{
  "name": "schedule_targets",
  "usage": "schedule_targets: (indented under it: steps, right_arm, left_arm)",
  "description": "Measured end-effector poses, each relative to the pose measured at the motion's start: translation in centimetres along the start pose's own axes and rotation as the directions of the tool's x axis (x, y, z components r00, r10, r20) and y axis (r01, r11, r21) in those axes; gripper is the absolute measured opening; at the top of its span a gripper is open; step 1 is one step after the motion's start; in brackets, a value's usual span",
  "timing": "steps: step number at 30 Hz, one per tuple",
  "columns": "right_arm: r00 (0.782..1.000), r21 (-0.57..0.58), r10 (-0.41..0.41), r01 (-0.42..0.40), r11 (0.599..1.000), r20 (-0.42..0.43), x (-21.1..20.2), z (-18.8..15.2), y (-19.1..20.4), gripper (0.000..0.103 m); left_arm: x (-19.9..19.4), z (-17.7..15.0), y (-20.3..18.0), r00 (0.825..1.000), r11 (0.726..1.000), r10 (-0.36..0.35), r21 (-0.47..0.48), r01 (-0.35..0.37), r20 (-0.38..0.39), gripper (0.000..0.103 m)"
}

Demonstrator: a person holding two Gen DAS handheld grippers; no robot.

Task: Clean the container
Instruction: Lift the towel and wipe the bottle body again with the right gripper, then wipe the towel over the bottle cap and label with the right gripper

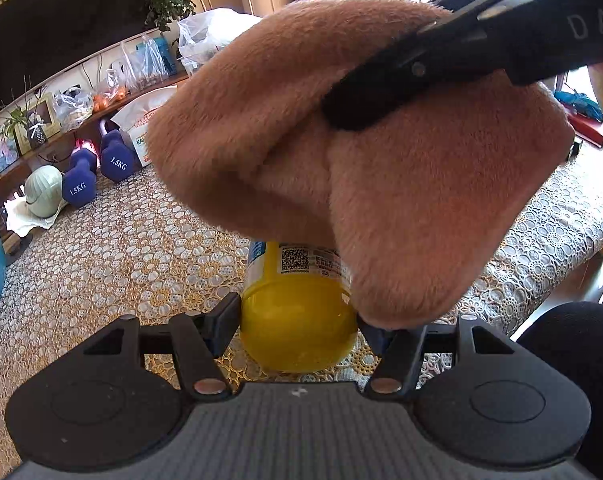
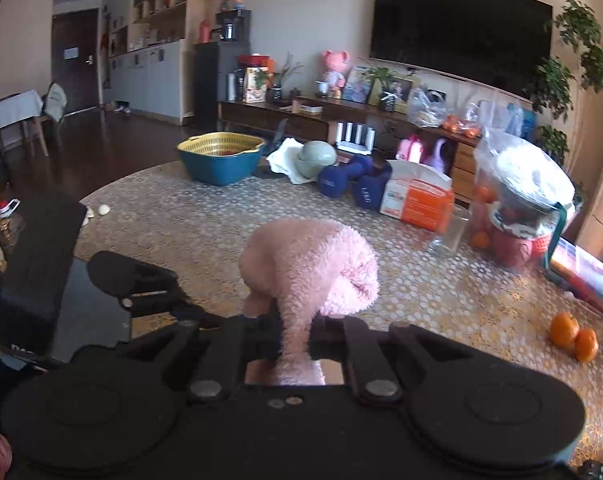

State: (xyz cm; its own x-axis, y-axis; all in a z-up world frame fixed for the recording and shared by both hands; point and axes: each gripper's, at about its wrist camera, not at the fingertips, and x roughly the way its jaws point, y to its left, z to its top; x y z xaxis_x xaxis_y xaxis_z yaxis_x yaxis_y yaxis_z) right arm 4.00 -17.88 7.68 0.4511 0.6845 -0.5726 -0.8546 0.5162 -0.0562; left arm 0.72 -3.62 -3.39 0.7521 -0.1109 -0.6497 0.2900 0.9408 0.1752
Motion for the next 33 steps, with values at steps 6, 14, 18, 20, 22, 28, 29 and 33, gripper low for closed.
schedule_targets:
  steps: [6, 14, 18, 20, 22, 28, 29, 33]
  right_arm:
    - [0.995, -0.072, 0.075, -0.080, 0.994, -0.067, 2.5, -0.7, 3.3, 0.009]
    - [0.995, -0.167, -0.012, -0.005, 0.986, -0.102, 4.5, -1.3, 4.2, 0.009]
    - [0.990, -0.148, -0.075, 0.057, 0.987, -0.117, 5.1, -1.4, 2.1, 0.009]
    - [0.988, -0.128, -0.092, 0.076, 0.989, -0.124, 5.4, -1.5, 0.9, 0.009]
    - [0.985, -0.103, -0.109, 0.096, 0.990, -0.133, 5.7, -1.6, -0.2, 0.009]
    - [0.977, 0.024, -0.115, 0.121, 0.992, -0.180, 6.3, -3.2, -3.4, 0.009]
    - [0.975, 0.049, -0.111, 0.122, 0.991, -0.193, 6.5, -3.8, -3.8, 0.009]
    - [0.974, 0.085, -0.106, 0.125, 0.988, -0.199, 6.7, -5.0, -4.1, 0.009]
  left_arm:
    - [0.1, 0.1, -0.5, 1.000, 0.999, 0.013, 0.036, -0.013, -0.002, 0.062]
    - [0.2, 0.1, -0.6, 1.000, 0.998, 0.019, 0.065, -0.019, 0.006, 0.062]
    - [0.4, 0.0, -0.7, 1.000, 0.996, 0.022, 0.087, -0.023, 0.013, 0.062]
    - [0.4, 0.0, -0.6, 1.000, 0.997, 0.017, 0.081, -0.018, 0.013, 0.062]
    - [0.5, 0.0, -0.3, 1.000, 0.998, 0.009, 0.070, -0.010, 0.012, 0.062]
    - [0.4, 0.0, 0.7, 1.000, 1.000, -0.023, 0.008, 0.023, 0.006, 0.062]
    - [0.5, 0.0, 0.8, 1.000, 1.000, -0.028, 0.001, 0.028, 0.005, 0.062]
    - [0.4, 0.1, 0.9, 1.000, 1.000, -0.028, -0.003, 0.028, 0.004, 0.062]
